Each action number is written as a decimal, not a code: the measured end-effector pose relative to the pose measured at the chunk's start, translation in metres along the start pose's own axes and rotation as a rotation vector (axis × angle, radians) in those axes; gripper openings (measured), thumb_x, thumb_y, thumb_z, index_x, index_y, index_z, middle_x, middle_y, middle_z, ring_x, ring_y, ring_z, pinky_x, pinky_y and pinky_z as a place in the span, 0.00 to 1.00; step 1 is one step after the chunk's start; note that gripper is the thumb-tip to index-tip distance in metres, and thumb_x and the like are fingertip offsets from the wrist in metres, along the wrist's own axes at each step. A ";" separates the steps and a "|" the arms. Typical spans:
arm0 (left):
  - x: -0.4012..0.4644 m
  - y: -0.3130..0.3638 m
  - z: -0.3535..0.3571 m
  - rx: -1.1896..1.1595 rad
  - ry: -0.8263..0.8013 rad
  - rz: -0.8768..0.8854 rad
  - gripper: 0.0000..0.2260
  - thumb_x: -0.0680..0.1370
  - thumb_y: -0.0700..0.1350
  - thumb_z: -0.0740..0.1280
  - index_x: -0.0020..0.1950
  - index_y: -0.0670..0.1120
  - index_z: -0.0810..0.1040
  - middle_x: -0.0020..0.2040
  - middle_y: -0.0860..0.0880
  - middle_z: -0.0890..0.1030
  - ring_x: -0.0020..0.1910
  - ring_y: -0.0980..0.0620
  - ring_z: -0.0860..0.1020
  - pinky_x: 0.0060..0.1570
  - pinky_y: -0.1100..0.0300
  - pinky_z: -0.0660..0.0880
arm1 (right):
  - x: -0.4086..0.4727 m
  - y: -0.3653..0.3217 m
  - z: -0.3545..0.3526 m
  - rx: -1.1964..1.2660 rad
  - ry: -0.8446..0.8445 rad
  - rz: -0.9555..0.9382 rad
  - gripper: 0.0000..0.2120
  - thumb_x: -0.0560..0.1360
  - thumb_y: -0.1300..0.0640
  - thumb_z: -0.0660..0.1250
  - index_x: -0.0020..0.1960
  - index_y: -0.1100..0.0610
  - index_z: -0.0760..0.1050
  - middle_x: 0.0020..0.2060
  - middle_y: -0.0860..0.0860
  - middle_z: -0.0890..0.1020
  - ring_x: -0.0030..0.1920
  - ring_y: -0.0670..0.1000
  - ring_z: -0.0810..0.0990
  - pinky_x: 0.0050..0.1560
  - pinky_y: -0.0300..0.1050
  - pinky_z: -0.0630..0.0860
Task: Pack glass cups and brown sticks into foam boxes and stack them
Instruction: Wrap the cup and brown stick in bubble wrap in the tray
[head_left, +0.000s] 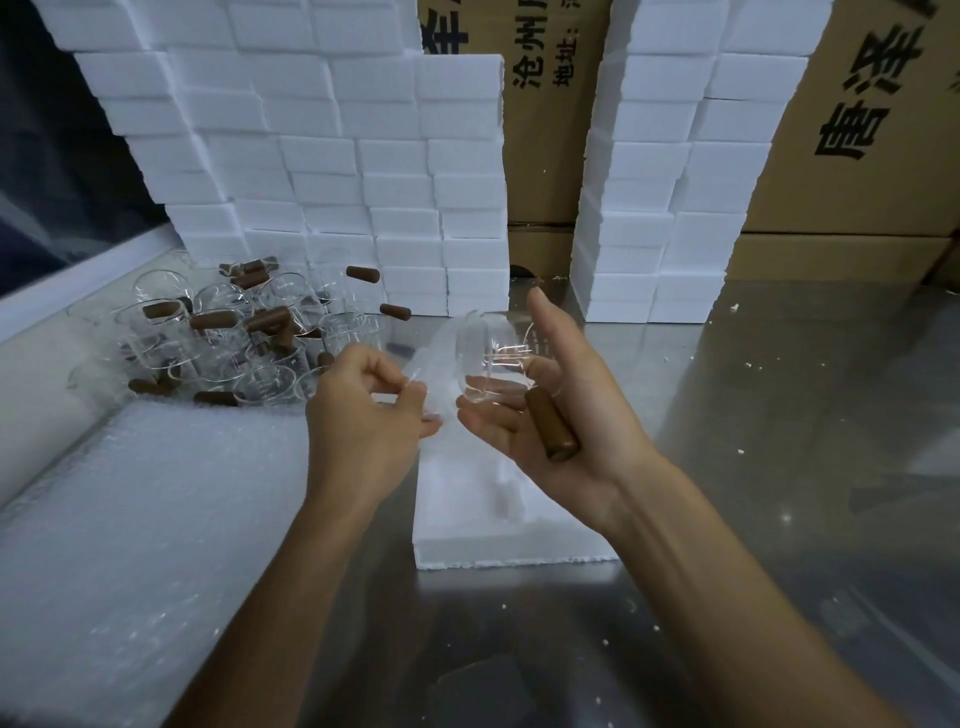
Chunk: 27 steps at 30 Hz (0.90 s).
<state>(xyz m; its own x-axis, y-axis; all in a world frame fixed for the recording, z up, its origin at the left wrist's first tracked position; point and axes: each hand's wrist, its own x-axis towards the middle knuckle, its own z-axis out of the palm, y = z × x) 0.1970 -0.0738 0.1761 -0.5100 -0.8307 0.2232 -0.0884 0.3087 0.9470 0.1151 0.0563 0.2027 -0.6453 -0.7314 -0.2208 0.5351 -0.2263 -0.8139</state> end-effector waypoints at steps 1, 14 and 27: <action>0.000 -0.001 -0.001 0.081 -0.001 0.048 0.13 0.76 0.33 0.70 0.39 0.48 0.73 0.45 0.52 0.80 0.31 0.52 0.84 0.30 0.63 0.80 | 0.001 0.000 0.000 -0.002 0.020 0.000 0.34 0.69 0.35 0.73 0.62 0.60 0.77 0.50 0.58 0.80 0.47 0.55 0.81 0.62 0.55 0.79; -0.010 0.002 -0.003 0.597 -0.025 0.147 0.08 0.75 0.50 0.73 0.49 0.48 0.87 0.48 0.49 0.86 0.41 0.51 0.79 0.44 0.60 0.70 | 0.002 -0.006 -0.011 -0.036 0.015 -0.076 0.34 0.70 0.35 0.71 0.68 0.56 0.76 0.60 0.57 0.81 0.60 0.53 0.81 0.65 0.54 0.77; -0.010 0.008 -0.004 0.481 0.014 0.255 0.20 0.70 0.34 0.75 0.60 0.47 0.83 0.56 0.49 0.84 0.50 0.50 0.79 0.54 0.58 0.75 | 0.009 0.005 -0.011 -0.464 -0.171 -0.024 0.14 0.69 0.34 0.71 0.37 0.44 0.84 0.40 0.42 0.82 0.44 0.43 0.81 0.58 0.43 0.76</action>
<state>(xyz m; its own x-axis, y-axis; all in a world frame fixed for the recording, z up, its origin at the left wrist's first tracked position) 0.2045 -0.0652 0.1825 -0.5551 -0.7071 0.4380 -0.3469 0.6755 0.6507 0.1057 0.0561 0.1908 -0.5346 -0.8335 -0.1396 0.1973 0.0375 -0.9796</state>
